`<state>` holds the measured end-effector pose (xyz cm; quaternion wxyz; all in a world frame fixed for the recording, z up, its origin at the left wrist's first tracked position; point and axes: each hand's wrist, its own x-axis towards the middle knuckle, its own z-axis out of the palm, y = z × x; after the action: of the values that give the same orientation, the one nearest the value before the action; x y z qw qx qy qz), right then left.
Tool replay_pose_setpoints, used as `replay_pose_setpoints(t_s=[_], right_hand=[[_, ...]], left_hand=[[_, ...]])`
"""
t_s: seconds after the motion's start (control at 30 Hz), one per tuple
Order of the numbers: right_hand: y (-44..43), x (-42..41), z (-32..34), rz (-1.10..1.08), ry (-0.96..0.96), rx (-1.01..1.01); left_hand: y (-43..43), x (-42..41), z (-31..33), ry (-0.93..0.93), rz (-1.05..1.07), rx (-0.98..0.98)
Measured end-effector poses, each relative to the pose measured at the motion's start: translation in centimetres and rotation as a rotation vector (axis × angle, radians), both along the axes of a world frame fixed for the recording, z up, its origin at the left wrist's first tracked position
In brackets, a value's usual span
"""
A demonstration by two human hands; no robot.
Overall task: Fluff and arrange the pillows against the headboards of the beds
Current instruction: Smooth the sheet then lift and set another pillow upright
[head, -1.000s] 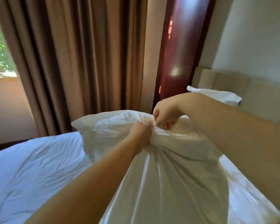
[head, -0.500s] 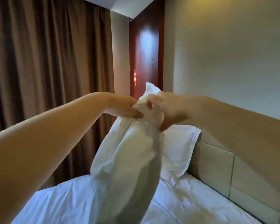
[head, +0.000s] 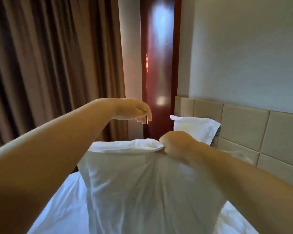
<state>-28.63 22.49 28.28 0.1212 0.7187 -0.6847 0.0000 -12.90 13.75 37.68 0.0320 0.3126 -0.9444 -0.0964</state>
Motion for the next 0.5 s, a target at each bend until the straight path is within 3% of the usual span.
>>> replay_pose_setpoints(t_s=[0.1, 0.17, 0.23, 0.33, 0.5], right_hand=[[-3.7, -1.7, -5.9, -0.047, -0.092, -0.007], [-5.5, -3.0, -7.1, -0.093, -0.137, -0.003], [-6.1, -4.0, -6.8, -0.143, -0.225, 0.039], [-4.8, -4.6, -5.6, -0.116, -0.313, 0.084], [-4.9, -5.2, -5.8, -0.226, -0.293, 0.133]], left_hand=[[-2.8, -1.2, -4.7, -0.334, 0.085, 0.135], [-4.9, -2.0, -8.7, -0.454, 0.093, 0.184], [-6.7, -3.2, -12.4, -0.480, 0.021, 0.010], [-9.0, -5.6, -15.4, -0.356, -0.021, -0.316], [-11.0, -9.1, -17.3, -0.445, -0.025, -0.466]])
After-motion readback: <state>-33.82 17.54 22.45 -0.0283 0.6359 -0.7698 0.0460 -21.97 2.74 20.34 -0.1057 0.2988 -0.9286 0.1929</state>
